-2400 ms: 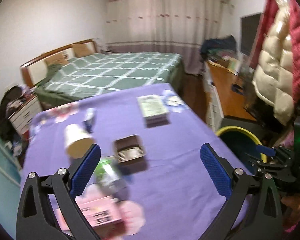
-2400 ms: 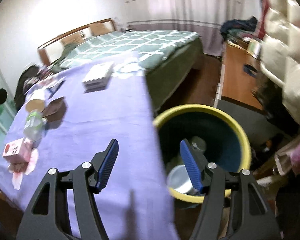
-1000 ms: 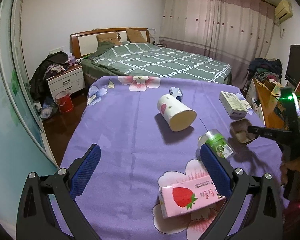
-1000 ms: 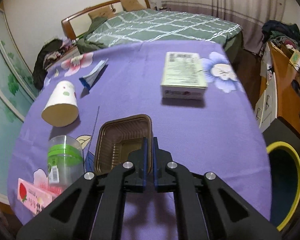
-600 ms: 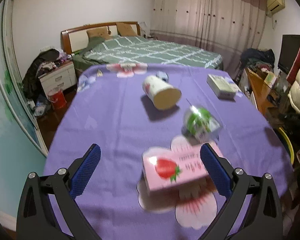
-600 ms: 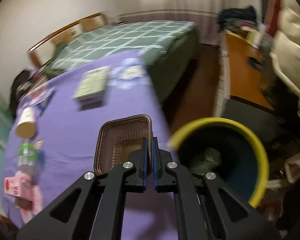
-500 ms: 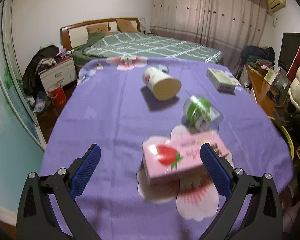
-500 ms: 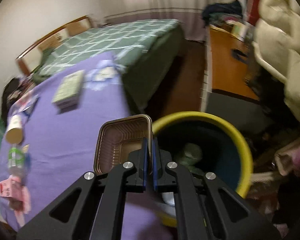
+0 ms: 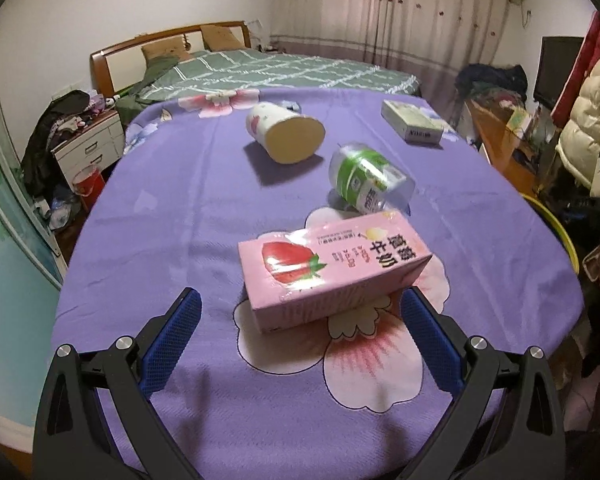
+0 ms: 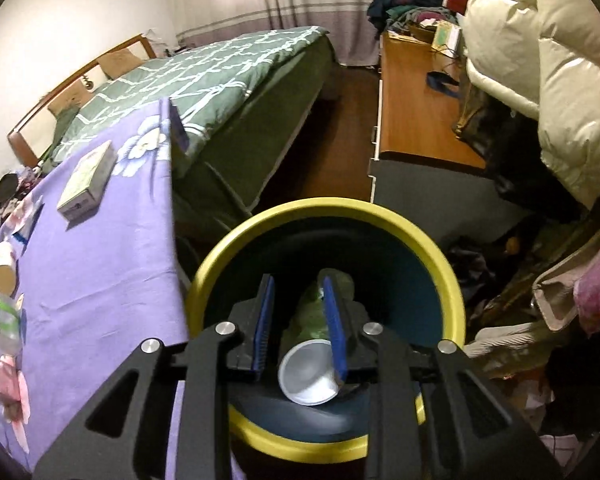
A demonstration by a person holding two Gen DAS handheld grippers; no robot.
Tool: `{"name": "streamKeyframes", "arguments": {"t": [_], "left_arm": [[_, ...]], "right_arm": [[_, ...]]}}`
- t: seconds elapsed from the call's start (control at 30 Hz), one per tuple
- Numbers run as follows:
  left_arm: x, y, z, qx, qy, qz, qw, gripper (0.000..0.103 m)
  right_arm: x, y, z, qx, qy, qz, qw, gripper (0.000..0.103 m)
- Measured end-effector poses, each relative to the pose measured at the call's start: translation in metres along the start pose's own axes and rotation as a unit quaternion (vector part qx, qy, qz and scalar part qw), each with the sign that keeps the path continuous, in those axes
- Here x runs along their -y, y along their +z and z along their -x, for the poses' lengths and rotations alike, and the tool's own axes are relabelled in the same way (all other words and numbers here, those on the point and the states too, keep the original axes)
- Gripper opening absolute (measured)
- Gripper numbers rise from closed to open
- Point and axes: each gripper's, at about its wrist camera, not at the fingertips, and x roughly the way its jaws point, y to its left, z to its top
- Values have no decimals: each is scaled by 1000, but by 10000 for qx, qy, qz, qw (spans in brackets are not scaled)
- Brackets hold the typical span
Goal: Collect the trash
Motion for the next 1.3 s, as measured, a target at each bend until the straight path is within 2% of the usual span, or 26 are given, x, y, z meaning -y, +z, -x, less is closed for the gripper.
{"name": "streamKeyframes", "arguments": {"t": [0.13, 0.3, 0.43, 0.5, 0.6, 0.67, 0.73, 0.9, 1.1, 1.3], "left_arm": [[3, 2, -18, -174, -71, -100, 9998, 98], [23, 6, -31, -388, -436, -178, 9981, 98], [58, 6, -34, -526, -917, -316, 9939, 98], [85, 9, -34, -543, -1280, -503, 9890, 98], [115, 12, -32, -490, -1594, -755, 9831, 98], [129, 15, -28, -409, -1584, -906, 9824, 98], [130, 20, -21, -269, -1410, -993, 9847, 98], [106, 32, -28, -278, -984, -807, 9915, 98], [105, 51, -52, -415, -1085, -859, 9895, 97], [122, 65, -83, -812, -1091, -880, 9868, 77]], "right_arm": [[-8, -1, 1, 9, 104, 85, 9999, 25], [-13, -1, 4, 32, 211, 104, 9997, 26], [-12, -1, 9, 88, 282, 75, 9995, 30], [-12, -2, 11, 113, 326, 76, 9994, 31], [-14, -2, 14, 132, 413, 93, 9990, 31], [-17, -3, 17, 153, 467, 113, 9987, 31], [-17, -4, 20, 179, 511, 131, 9984, 31], [-17, -5, 24, 238, 623, 117, 9977, 31], [-17, -6, 20, 183, 682, 122, 9974, 31], [-17, -7, 21, 194, 683, 112, 9974, 31]]}}
